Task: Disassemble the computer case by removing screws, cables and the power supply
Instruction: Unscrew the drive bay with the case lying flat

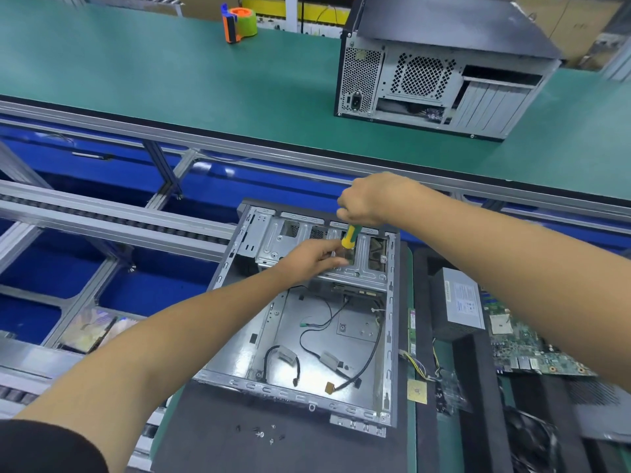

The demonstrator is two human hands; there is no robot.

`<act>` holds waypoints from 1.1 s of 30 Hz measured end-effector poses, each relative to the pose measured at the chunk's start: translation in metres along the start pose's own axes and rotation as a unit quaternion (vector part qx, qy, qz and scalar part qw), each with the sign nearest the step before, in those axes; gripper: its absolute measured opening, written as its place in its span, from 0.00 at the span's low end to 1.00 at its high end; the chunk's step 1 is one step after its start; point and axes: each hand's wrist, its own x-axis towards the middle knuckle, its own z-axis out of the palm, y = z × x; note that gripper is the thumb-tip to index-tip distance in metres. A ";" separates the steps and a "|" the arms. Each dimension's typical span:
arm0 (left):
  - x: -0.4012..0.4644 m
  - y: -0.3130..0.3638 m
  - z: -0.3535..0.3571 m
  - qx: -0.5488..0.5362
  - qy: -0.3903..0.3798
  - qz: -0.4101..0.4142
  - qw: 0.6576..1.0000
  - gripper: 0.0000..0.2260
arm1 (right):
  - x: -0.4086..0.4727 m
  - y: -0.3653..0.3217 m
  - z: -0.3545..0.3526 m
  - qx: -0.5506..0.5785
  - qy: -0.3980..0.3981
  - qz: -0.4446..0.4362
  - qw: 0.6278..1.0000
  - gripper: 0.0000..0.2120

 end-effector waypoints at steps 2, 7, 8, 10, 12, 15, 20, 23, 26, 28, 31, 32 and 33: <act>0.001 -0.003 0.000 -0.001 -0.003 -0.001 1.000 0.09 | 0.002 0.002 0.001 0.051 -0.007 -0.017 0.999 0.13; 0.003 -0.004 0.000 0.021 -0.002 0.007 1.000 0.10 | -0.003 0.008 0.009 0.226 0.064 -0.125 0.964 0.07; 0.004 -0.003 0.000 0.023 -0.004 0.004 1.000 0.10 | -0.004 0.007 0.011 0.238 0.070 -0.146 0.958 0.10; 0.003 -0.002 -0.001 0.015 0.002 0.004 1.000 0.11 | -0.005 0.007 0.016 0.241 0.072 -0.157 0.955 0.15; 0.003 -0.001 -0.001 0.005 0.009 0.006 1.000 0.12 | -0.006 0.009 0.018 0.245 0.063 -0.145 0.956 0.16; 0.003 0.000 0.001 0.002 0.011 -0.005 1.000 0.13 | -0.006 0.008 0.016 0.057 0.098 -0.085 0.990 0.16; 0.003 -0.001 0.001 -0.005 0.005 -0.021 1.000 0.10 | -0.003 0.001 0.013 0.003 0.136 -0.102 0.985 0.08; 0.003 -0.001 0.000 0.035 0.011 -0.016 0.999 0.13 | -0.004 0.000 0.012 0.163 0.101 -0.135 0.972 0.07; 0.002 0.002 0.000 0.044 0.013 -0.013 0.999 0.14 | -0.009 -0.002 0.011 0.194 0.053 -0.131 0.971 0.12; 0.001 0.002 0.000 0.041 0.014 -0.019 0.999 0.13 | -0.009 -0.003 0.012 0.127 0.072 -0.106 0.984 0.07; 0.001 0.002 0.001 0.027 0.013 -0.034 0.999 0.13 | -0.008 -0.002 0.013 0.062 0.104 -0.085 0.989 0.11; 0.001 0.002 0.000 0.016 0.012 -0.042 0.999 0.13 | -0.006 -0.001 0.014 0.075 0.101 -0.089 0.988 0.11; 0.001 0.002 0.000 0.006 0.011 -0.047 0.999 0.13 | -0.005 0.000 0.014 0.091 0.090 -0.091 0.988 0.10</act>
